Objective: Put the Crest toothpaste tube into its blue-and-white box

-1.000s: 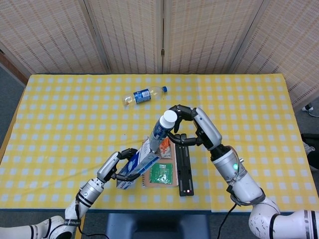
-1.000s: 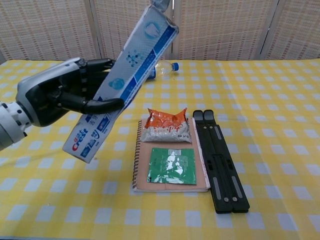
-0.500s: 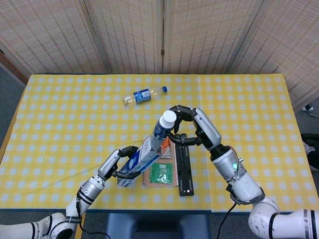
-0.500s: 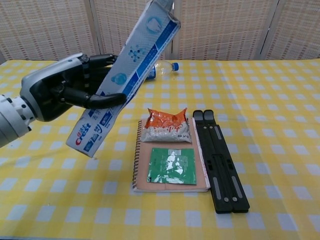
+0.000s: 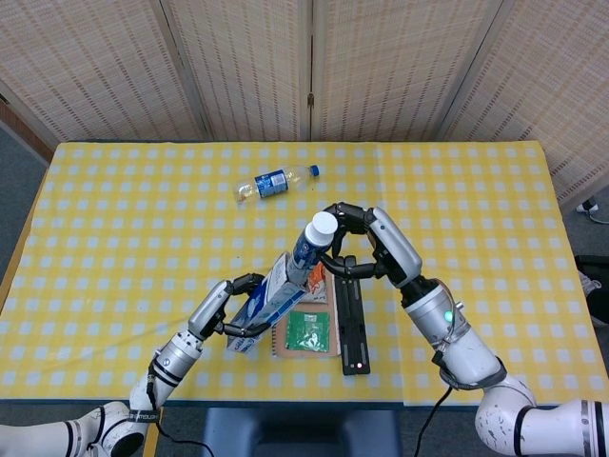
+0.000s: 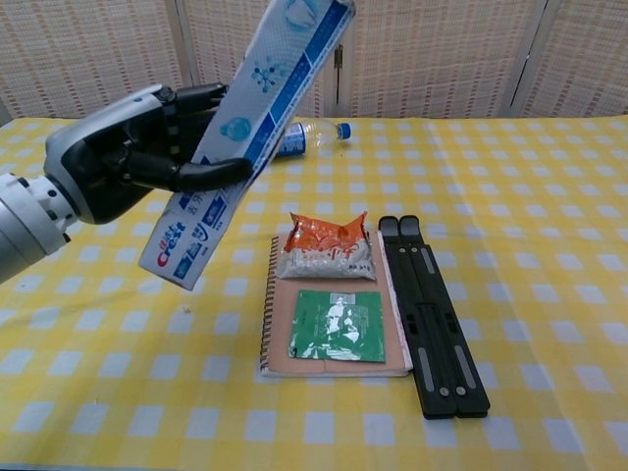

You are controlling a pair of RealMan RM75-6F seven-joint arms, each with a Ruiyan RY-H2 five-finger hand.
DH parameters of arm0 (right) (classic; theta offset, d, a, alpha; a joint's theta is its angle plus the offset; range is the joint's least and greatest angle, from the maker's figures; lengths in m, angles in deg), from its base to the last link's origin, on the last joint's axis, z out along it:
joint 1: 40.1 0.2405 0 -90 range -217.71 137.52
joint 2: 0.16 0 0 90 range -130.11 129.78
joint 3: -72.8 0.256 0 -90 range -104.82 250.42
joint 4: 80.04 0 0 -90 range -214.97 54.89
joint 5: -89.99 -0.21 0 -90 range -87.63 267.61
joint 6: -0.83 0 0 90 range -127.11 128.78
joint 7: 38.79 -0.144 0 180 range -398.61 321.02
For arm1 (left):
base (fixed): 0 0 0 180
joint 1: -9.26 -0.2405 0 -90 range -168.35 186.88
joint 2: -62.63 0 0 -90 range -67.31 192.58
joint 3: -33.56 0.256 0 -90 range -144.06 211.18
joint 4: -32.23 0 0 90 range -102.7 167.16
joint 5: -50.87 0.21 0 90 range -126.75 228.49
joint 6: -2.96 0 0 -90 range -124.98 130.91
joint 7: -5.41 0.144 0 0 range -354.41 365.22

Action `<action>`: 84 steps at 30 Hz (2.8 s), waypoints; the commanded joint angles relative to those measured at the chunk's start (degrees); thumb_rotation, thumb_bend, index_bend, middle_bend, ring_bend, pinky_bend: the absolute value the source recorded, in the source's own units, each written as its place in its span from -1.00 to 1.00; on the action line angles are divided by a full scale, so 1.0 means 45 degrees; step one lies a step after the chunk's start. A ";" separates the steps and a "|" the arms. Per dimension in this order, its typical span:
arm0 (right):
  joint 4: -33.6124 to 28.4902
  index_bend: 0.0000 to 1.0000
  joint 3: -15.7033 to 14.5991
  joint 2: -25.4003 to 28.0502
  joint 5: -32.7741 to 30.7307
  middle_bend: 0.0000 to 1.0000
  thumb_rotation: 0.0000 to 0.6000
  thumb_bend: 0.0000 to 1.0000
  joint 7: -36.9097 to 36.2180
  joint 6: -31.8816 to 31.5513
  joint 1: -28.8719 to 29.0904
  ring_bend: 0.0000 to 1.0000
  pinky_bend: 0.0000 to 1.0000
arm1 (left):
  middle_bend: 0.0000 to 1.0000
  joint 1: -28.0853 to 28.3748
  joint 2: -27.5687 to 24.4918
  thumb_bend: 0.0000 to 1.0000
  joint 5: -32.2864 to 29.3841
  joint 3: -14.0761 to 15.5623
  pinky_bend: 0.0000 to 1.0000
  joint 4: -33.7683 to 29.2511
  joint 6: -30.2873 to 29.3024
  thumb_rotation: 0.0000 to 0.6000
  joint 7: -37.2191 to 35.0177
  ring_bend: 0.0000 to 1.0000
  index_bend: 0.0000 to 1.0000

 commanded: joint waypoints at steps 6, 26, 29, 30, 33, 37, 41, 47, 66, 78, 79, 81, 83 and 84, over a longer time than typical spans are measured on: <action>0.0238 0.43 -0.0090 -0.0143 0.0078 0.12 1.00 -0.21 -0.0384 0.0066 -0.0084 0.10 0.17 | 0.04 -0.0007 0.0124 -0.42 0.0063 0.0000 0.14 -0.0113 -0.0255 1.00 -0.0049 0.04 -0.10; 0.0897 -0.91 -0.0460 -0.0074 0.1458 -0.98 1.00 -0.21 -0.0978 0.0673 -0.0026 -0.82 -0.90 | 0.04 -0.0068 0.0041 -0.42 -0.0156 -0.0191 0.14 -0.0476 -0.0586 1.00 -0.0206 0.04 -0.10; 0.0921 -1.00 -0.0504 0.0029 0.1627 -1.00 1.00 -0.21 -0.1029 0.0691 -0.0042 -0.94 -1.00 | 0.04 -0.0069 0.0010 -0.42 -0.0138 -0.0172 0.14 -0.0541 -0.0592 1.00 -0.0180 0.04 -0.10; 0.0908 -1.00 -0.0532 0.0092 0.1694 -1.00 1.00 -0.21 -0.1046 0.0716 -0.0053 -0.95 -1.00 | 0.04 -0.0065 0.0003 -0.42 -0.0120 -0.0163 0.14 -0.0560 -0.0595 1.00 -0.0175 0.04 -0.10; 0.0842 -1.00 -0.0552 0.0298 0.1873 -1.00 1.00 -0.21 -0.1143 0.0658 -0.0148 -0.96 -1.00 | 0.04 -0.0070 -0.0019 -0.42 -0.0123 -0.0155 0.14 -0.0563 -0.0606 1.00 -0.0125 0.04 -0.10; 0.0902 -1.00 -0.0648 0.0820 0.2251 -1.00 1.00 -0.21 -0.0986 0.0365 -0.0477 -0.97 -1.00 | 0.04 -0.0088 -0.0221 -0.42 -0.0099 -0.0079 0.14 -0.0506 -0.0552 1.00 -0.0013 0.04 -0.10; 0.1037 -1.00 -0.1057 0.1697 0.2612 -1.00 1.00 -0.21 -0.0511 0.0162 -0.1051 -1.00 -1.00 | 0.04 -0.0202 -0.0573 -0.42 0.0150 0.0365 0.14 -0.0021 -0.0445 1.00 0.0745 0.04 -0.10; 0.1393 -1.00 -0.2017 0.2993 0.3592 -1.00 1.00 -0.21 -0.0370 -0.0422 -0.2281 -1.00 -1.00 | 0.04 -0.0208 -0.0914 -0.42 0.0791 0.1306 0.14 0.1683 0.0018 1.00 0.1590 0.04 -0.10; 0.3679 -1.00 -0.4815 0.4200 0.6983 -1.00 1.00 -0.21 -0.3432 -0.2162 -0.4398 -1.00 -1.00 | 0.05 0.0887 -0.0339 -0.42 0.2837 0.3049 0.13 0.6638 0.1219 1.00 0.4499 0.03 -0.08; 0.4276 -1.00 -0.5274 0.3967 0.7115 -1.00 1.00 -0.21 -0.3728 -0.2106 -0.4020 -1.00 -1.00 | -0.45 0.0998 -0.0587 -0.59 0.1943 0.2785 -0.53 0.6309 0.1688 1.00 0.5117 -0.64 -0.56; 0.4269 -1.00 -0.5299 0.3966 0.7112 -1.00 1.00 -0.21 -0.3727 -0.2120 -0.4007 -1.00 -1.00 | -0.57 0.0996 -0.0613 -0.62 0.1898 0.2765 -0.61 0.6242 0.1688 1.00 0.5193 -0.74 -0.64; 0.4262 -1.00 -0.5362 0.3979 0.7119 -1.00 1.00 -0.21 -0.3731 -0.2149 -0.3979 -1.00 -1.00 | -0.70 0.0986 -0.0680 -0.67 0.1805 0.2711 -0.71 0.6081 0.1660 1.00 0.5413 -0.86 -0.73; 0.4268 -1.00 -0.5414 0.3987 0.7122 -1.00 1.00 -0.21 -0.3748 -0.2206 -0.3974 -1.00 -1.00 | -0.79 0.0988 -0.0764 -0.71 0.1725 0.2668 -0.77 0.5881 0.1654 1.00 0.5539 -0.93 -0.81; 0.4277 -1.00 -0.5448 0.3994 0.7121 -1.00 1.00 -0.21 -0.3759 -0.2252 -0.3979 -1.00 -1.00 | -0.82 0.1001 -0.0844 -0.73 0.1693 0.2648 -0.80 0.5733 0.1655 1.00 0.5633 -0.96 -0.83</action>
